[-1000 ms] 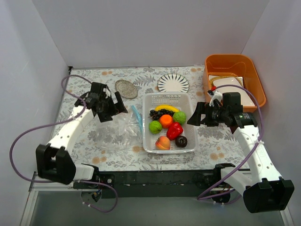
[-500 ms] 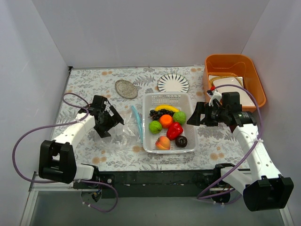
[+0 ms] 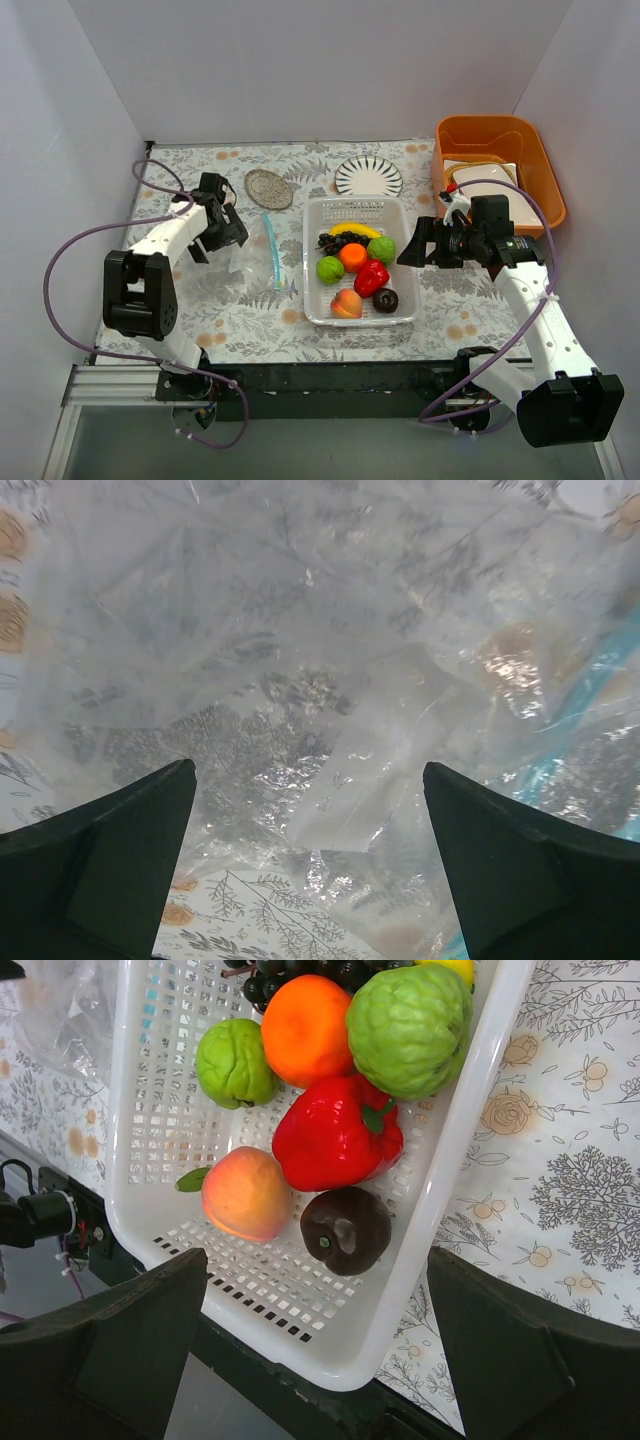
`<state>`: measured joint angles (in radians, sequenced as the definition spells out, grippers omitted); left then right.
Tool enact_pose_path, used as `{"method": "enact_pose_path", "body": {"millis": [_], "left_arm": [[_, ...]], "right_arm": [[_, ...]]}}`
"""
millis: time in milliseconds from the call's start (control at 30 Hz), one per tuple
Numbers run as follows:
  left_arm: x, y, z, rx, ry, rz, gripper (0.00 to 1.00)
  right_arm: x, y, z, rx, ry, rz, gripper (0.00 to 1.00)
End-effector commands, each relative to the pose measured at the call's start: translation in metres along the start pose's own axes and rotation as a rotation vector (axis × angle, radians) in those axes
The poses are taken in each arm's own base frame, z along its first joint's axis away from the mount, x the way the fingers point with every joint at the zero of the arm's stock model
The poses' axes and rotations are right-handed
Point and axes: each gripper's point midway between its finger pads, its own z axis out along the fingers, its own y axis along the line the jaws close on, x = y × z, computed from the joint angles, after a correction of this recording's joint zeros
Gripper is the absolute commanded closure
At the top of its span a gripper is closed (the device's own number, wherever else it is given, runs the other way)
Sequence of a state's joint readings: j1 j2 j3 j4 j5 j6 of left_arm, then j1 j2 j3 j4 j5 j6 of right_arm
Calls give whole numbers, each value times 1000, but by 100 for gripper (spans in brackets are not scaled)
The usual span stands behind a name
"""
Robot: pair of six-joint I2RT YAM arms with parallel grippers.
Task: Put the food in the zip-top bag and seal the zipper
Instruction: Open the zipper of the food storage bag at the center of the board.
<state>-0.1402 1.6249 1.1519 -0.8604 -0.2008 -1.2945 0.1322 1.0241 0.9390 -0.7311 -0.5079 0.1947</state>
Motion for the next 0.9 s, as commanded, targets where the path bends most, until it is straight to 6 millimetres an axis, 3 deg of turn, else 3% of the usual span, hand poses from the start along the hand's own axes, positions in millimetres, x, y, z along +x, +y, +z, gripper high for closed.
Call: {"method": "enact_pose_path", "body": {"millis": [0,100,267,333,367,400,467,667,867], "left_arm": [[-46,1,-41,9,-159,70,2],[-51,-13,-66,118,-194,65,2],[-27,-69,-99,418,-118,85,2],[-4,-97,-103,422,-101,156,2],[-4,-101,-99,372,-131,169,2],[13,-114,-100,372,-112,215,2],[28,-127,-91,317,-100,249,2],[40,-131,-63,167,-105,288,2],[40,-117,-52,92,-118,269,4]], "right_arm": [[-8,5,-3,-19,-21,-43,2],[-6,4,-2,-19,-20,-40,2],[-6,4,-1,-20,-24,-36,2],[-5,4,-2,-18,-23,-32,2],[-5,3,-2,-14,-25,-31,2],[-6,4,-3,-13,-29,-32,2],[-5,2,-4,-4,-34,-30,2],[-3,1,-6,9,-48,-24,2],[0,-1,-6,22,-44,-22,2]]}}
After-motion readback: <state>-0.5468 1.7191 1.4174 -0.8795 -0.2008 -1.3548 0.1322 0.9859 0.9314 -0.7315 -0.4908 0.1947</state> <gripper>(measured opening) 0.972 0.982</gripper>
